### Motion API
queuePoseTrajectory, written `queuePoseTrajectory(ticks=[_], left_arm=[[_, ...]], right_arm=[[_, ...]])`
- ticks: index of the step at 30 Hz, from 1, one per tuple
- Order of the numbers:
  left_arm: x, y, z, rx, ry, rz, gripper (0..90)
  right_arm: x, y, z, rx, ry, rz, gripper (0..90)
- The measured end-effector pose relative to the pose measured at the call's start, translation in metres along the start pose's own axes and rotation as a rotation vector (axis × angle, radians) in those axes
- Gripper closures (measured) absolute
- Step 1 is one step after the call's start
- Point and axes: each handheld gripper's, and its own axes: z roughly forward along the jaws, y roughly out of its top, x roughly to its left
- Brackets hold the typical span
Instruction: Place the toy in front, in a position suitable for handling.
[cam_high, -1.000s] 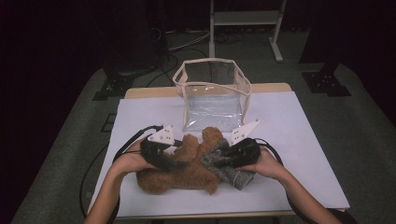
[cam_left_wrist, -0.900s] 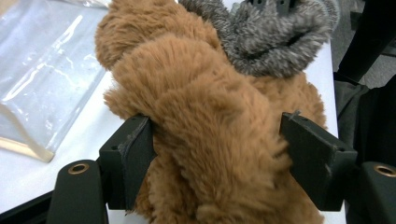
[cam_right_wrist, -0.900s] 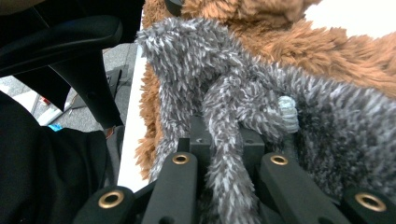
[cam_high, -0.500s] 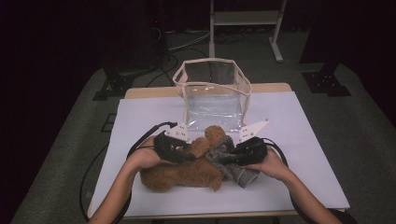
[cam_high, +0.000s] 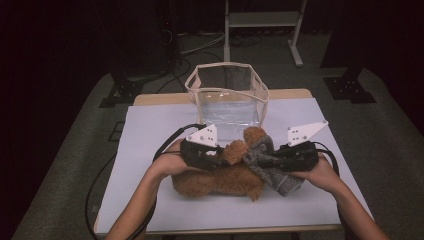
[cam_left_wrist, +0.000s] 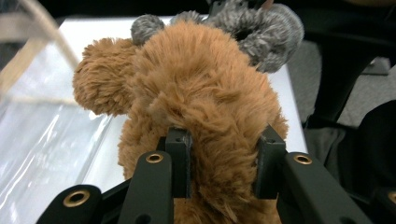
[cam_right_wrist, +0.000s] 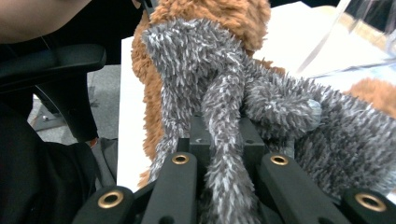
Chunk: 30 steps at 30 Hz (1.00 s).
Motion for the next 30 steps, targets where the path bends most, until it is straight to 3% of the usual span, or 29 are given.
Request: queuePoseTrajectory(ticks=[2,5,8,11,12,16,21,26,30], left_arm=[[0.001,0.001,0.002,-0.008,-0.011,-0.001,65.3],[0.003,-0.007,0.006,0.022,-0.008,-0.008,64.2],[0.006,-0.017,0.007,0.049,0.003,-0.034,62.6],[0.009,-0.027,0.007,0.118,0.021,-0.048,59.0],[0.009,-0.03,0.007,0.121,0.026,-0.059,57.2],[0.009,-0.034,-0.005,0.129,0.062,-0.062,49.6],[0.004,-0.035,-0.024,0.148,0.108,-0.038,48.1],[0.001,-0.037,-0.038,0.123,0.153,-0.039,47.2],[-0.001,-0.034,-0.053,0.053,0.168,-0.033,47.3]], right_arm=[[0.002,0.0,-0.003,0.001,-0.002,-0.007,80.2],[0.001,-0.003,0.0,0.01,-0.002,0.0,80.2],[-0.004,-0.011,0.011,0.03,0.011,0.018,80.2],[-0.011,-0.018,0.025,0.032,0.03,0.046,80.2],[-0.012,-0.019,0.03,0.034,0.035,0.053,80.2],[-0.017,-0.019,0.046,0.035,0.055,0.063,80.3],[-0.022,-0.015,0.059,0.055,0.061,0.067,80.3],[-0.03,-0.012,0.066,0.057,0.051,0.077,80.4],[-0.034,-0.013,0.068,0.056,0.053,0.086,80.3]])
